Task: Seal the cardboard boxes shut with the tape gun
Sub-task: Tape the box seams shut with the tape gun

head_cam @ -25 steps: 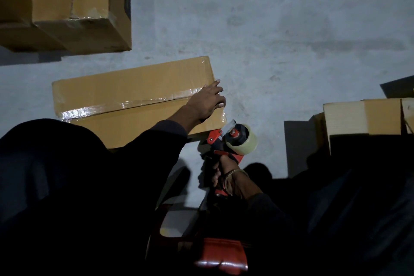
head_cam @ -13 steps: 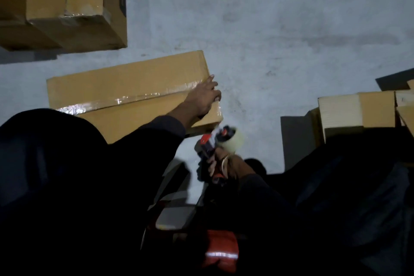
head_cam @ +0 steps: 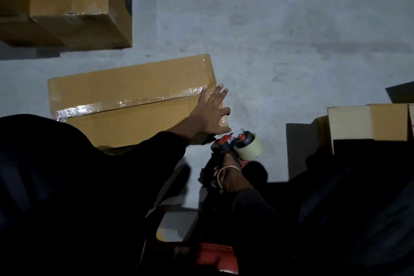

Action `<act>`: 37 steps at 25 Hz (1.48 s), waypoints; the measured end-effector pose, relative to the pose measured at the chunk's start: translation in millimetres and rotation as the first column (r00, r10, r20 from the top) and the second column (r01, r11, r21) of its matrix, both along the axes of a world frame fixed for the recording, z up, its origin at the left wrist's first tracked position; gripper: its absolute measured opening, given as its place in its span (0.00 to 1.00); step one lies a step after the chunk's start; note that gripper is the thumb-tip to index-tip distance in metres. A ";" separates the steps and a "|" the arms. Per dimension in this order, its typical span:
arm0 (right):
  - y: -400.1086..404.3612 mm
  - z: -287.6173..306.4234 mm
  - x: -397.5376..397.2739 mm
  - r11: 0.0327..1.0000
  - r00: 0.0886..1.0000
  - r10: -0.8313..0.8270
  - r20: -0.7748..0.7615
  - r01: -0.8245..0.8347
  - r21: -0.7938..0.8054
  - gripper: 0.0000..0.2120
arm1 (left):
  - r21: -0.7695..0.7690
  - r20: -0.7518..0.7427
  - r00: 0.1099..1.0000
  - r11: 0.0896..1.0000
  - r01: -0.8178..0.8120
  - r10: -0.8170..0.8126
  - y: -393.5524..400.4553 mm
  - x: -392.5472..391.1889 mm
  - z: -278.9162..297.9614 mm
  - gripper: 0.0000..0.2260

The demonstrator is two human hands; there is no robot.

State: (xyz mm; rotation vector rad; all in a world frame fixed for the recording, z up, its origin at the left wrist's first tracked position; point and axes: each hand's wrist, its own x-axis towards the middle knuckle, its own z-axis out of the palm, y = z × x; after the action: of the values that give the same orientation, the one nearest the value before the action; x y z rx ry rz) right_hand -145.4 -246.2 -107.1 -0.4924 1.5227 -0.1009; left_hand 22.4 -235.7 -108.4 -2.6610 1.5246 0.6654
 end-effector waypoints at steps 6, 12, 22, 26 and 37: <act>-47.1 21.8 -12.0 0.975 0.991 0.046 -0.126 -0.072 -0.210 0.06 | 0.113 0.241 0.952 0.980 0.166 -0.189 -1.9 -29.3 -7.8 0.22; -73.4 67.3 -2.8 0.944 0.974 0.122 -0.190 -0.173 -0.281 0.09 | 0.102 0.259 0.942 0.976 0.193 -0.213 36.9 -43.4 -5.4 0.48; -34.6 109.1 -5.0 0.794 0.884 0.397 -0.247 -0.466 -0.391 0.11 | 0.223 -0.252 0.927 0.949 -0.224 0.279 173.4 -61.8 70.6 0.33; -45.3 116.3 -10.1 0.565 0.692 0.525 -0.496 -0.719 -0.405 0.20 | 0.326 -0.103 0.904 0.873 -0.363 0.414 266.9 -79.9 55.6 0.35; -129.8 21.8 37.2 0.463 0.557 0.604 -0.570 -0.828 -0.318 0.32 | 0.066 0.020 0.919 0.917 -0.393 0.393 185.8 -66.4 38.3 0.35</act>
State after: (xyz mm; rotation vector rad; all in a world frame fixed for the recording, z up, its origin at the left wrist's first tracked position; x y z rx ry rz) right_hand -108.1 -376.0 -85.3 -1.7358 1.5020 0.2670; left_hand -44.0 -49.9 -70.0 -2.9352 0.9429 0.7015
